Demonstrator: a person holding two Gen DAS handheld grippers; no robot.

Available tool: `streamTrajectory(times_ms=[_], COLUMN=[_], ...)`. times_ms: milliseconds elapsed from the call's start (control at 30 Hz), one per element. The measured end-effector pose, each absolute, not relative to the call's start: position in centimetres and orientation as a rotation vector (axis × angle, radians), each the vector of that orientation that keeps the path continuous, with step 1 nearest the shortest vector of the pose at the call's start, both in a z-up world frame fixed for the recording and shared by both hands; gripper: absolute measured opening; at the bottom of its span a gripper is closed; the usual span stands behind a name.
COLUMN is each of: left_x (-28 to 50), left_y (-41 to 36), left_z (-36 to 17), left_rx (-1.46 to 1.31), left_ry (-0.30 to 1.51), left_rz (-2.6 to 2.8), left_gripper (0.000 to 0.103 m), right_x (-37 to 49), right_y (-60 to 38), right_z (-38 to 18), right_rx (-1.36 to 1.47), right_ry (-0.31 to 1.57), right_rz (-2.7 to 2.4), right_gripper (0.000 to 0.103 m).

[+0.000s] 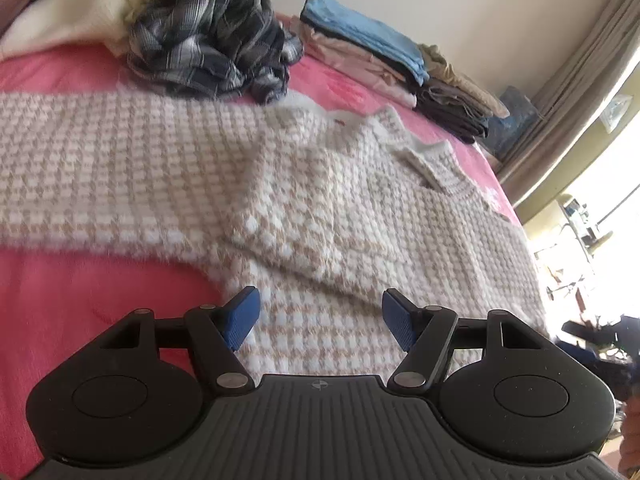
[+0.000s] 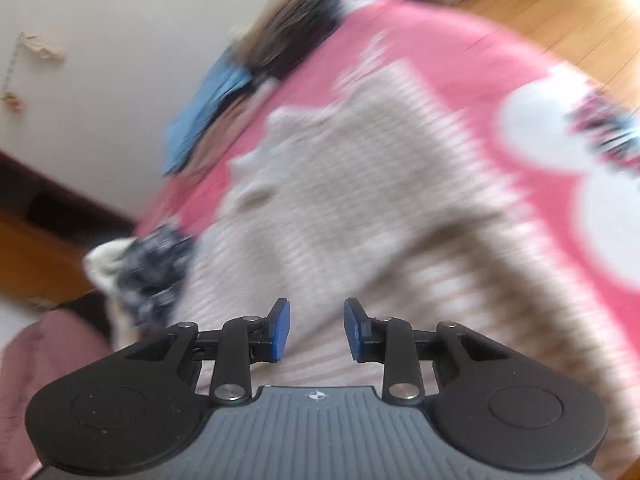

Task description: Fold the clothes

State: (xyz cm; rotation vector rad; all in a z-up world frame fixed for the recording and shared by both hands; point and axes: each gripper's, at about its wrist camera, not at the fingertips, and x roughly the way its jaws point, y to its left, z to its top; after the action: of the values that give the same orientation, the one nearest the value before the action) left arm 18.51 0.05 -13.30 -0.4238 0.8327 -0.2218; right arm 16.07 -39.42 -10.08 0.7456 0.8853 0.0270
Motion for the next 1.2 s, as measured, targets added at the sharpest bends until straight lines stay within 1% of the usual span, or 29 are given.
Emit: streamTrajectory(times_ms=[67,167,300,433,567,667,867,933,967,1000,1100,1200], left_x=[18.5,18.5,18.6,18.4,18.5,18.7,19.1,19.0,18.9,18.9,18.8,18.9], left_y=[-0.5,-1.3,-2.0,-1.9,-1.7,-2.5,-5.1,-5.2,-5.1,-5.0,-4.8,-4.9], left_z=[-13.0,-13.0,-13.1,-12.6,-12.3,-12.5,-14.5,-14.5,-14.4,-14.3,-14.0,-13.9], left_rx=[-0.379,-0.329,-0.277,-0.243,-0.230,-0.201,-0.009,0.008,0.003,-0.002,-0.015,-0.022], left_ry=[0.807,0.779,0.744,0.683,0.631,0.610,0.672,0.671,0.672,0.673,0.668,0.665], left_rz=[-0.211,-0.198,-0.151,-0.092,-0.069,-0.101,-0.080,-0.079,-0.079,-0.080,-0.080,-0.084], left_gripper=[0.068,0.068,0.067,0.067,0.067,0.068,0.067,0.068,0.068,0.067,0.067,0.068], right_x=[15.3,15.1,15.6,16.3,16.9,16.9,16.5,16.1,15.8,15.2,13.5,14.3], right_y=[-40.5,-40.2,-37.9,-35.8,-36.2,-37.4,-38.8,-39.0,-39.1,-39.1,-39.2,-39.6], right_z=[-9.9,-9.5,-9.9,-11.0,-13.1,-14.6,-14.9,-14.5,-14.1,-13.5,-11.4,-9.3], right_rx=[0.628,0.377,0.068,-0.163,-0.198,-0.167,-0.074,-0.081,-0.081,-0.082,-0.053,0.006], right_ry=[0.865,0.843,0.811,0.775,0.840,0.862,0.876,0.882,0.884,0.879,0.838,0.755], right_rz=[-0.061,-0.142,-0.126,-0.123,-0.119,-0.127,-0.155,-0.153,-0.150,-0.147,-0.132,-0.100], right_gripper=[0.032,0.032,0.031,0.031,0.031,0.031,0.030,0.034,0.038,0.040,0.040,0.039])
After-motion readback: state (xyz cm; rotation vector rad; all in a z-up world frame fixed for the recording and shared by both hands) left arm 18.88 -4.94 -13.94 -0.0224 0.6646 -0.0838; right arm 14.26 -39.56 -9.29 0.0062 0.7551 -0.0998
